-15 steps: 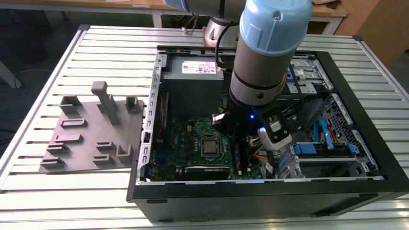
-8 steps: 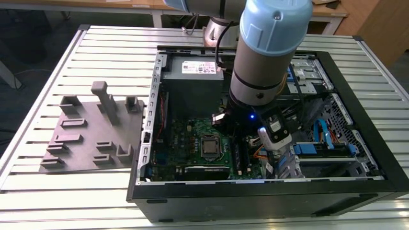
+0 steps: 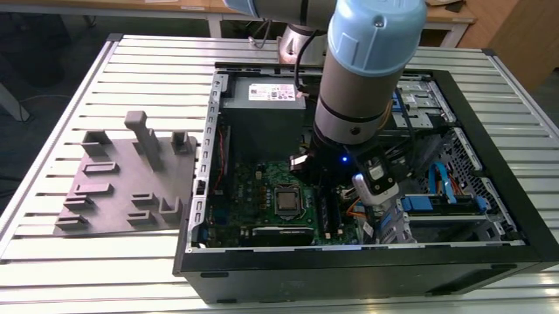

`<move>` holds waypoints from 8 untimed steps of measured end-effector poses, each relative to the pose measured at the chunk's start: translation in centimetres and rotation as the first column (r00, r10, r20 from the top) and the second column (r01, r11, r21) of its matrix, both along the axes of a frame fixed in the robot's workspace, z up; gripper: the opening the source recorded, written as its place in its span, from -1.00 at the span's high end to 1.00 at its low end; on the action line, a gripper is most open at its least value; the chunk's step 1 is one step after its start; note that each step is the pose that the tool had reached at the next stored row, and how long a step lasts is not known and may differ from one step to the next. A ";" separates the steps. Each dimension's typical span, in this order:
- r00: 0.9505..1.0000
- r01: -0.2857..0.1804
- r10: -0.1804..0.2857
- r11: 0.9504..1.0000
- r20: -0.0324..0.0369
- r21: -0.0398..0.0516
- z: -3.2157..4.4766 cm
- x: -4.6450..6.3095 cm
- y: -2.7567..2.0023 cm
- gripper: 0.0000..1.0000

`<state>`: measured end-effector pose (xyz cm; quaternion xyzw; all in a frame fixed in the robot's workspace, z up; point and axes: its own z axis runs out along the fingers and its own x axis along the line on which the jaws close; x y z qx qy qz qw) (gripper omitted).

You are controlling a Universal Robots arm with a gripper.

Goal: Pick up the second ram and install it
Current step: 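Insert the second ram into the second slot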

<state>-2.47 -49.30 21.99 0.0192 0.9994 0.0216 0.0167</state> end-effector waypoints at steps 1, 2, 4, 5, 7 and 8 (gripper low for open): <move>1.000 0.000 0.000 1.000 0.000 0.000 -0.05 0.0 0.01 0.73; 1.000 0.000 0.000 1.000 0.000 -0.001 -0.11 0.0 0.02 0.73; 1.000 0.000 0.000 1.000 0.000 -0.001 -0.21 0.0 0.07 0.73; 1.000 0.000 0.000 1.000 0.000 -0.001 -0.23 0.0 0.13 0.73; 1.000 0.000 0.000 1.000 0.000 -0.001 -0.27 0.0 0.27 0.73; 1.000 -0.001 0.001 1.000 0.000 -0.001 -0.28 0.0 0.32 0.73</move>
